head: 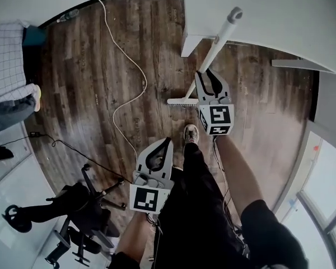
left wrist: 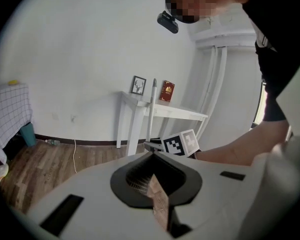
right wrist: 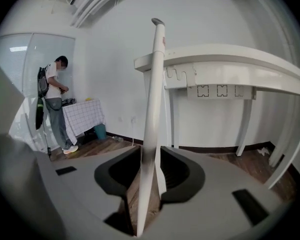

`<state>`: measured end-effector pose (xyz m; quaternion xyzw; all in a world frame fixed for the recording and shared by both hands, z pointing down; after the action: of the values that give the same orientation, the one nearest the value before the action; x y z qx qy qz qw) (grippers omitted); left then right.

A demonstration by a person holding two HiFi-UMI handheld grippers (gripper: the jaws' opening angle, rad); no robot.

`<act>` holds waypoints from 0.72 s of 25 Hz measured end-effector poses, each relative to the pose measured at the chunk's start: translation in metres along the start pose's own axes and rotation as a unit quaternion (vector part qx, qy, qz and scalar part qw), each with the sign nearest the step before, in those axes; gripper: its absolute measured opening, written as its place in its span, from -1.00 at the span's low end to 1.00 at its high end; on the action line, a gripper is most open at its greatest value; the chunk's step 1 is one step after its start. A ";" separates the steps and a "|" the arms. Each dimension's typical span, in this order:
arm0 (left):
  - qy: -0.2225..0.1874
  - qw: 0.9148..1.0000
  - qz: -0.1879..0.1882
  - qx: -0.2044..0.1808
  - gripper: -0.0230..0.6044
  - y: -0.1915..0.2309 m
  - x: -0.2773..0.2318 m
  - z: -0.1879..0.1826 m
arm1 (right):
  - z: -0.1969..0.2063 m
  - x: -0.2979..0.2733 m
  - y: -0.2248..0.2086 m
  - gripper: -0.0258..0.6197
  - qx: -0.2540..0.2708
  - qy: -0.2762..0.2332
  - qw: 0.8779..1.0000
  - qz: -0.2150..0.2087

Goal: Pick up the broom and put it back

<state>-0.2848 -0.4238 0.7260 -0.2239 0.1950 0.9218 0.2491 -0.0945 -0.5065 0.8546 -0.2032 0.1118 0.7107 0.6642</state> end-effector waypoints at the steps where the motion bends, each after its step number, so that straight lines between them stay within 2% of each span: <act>1: 0.002 1.000 0.006 -0.004 -0.93 -0.004 0.001 -0.003 | -0.003 0.001 0.000 -0.52 0.001 0.000 1.000 0.002; 4: 0.008 0.999 0.031 -0.029 -0.93 -0.019 0.005 -0.016 | -0.005 0.022 0.002 -0.48 -0.010 0.006 1.000 0.012; 7: 0.009 0.998 0.044 -0.046 -0.93 -0.032 0.015 -0.033 | -0.005 0.070 0.009 -0.48 -0.018 0.019 0.999 0.043; 9: -0.006 0.998 0.043 -0.054 -0.93 -0.038 0.020 -0.048 | -0.009 0.108 0.017 -0.51 -0.026 0.021 0.998 0.062; 10: -0.017 0.997 0.043 -0.057 -0.93 -0.042 0.024 -0.056 | -0.010 0.126 0.023 -0.59 -0.032 0.021 0.997 0.065; 13: -0.045 0.996 0.047 -0.061 -0.93 -0.055 0.042 -0.076 | -0.012 0.173 0.055 -0.81 -0.045 0.023 0.998 0.040; 15: -0.058 0.995 0.050 -0.068 -0.93 -0.063 0.063 -0.083 | -0.013 0.194 0.083 -0.84 -0.046 0.026 0.999 0.010; 18: -0.065 0.994 0.047 -0.077 -0.93 -0.073 0.108 -0.075 | -0.025 0.221 0.122 -0.85 -0.018 0.020 0.999 -0.023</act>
<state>-0.3044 -0.3603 0.5911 -0.1730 0.1174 0.9573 0.1997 -0.2194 -0.3293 0.7223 -0.2316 0.1076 0.6928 0.6743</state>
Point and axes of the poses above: the fingertips, and each gripper's own axes: x backward along the fingers, y to its left, z out of its underside, the point moved 3 cm from there along x, backward along the fingers, and after that the axes turned 2 degrees about -x, right-handed, at the moved point
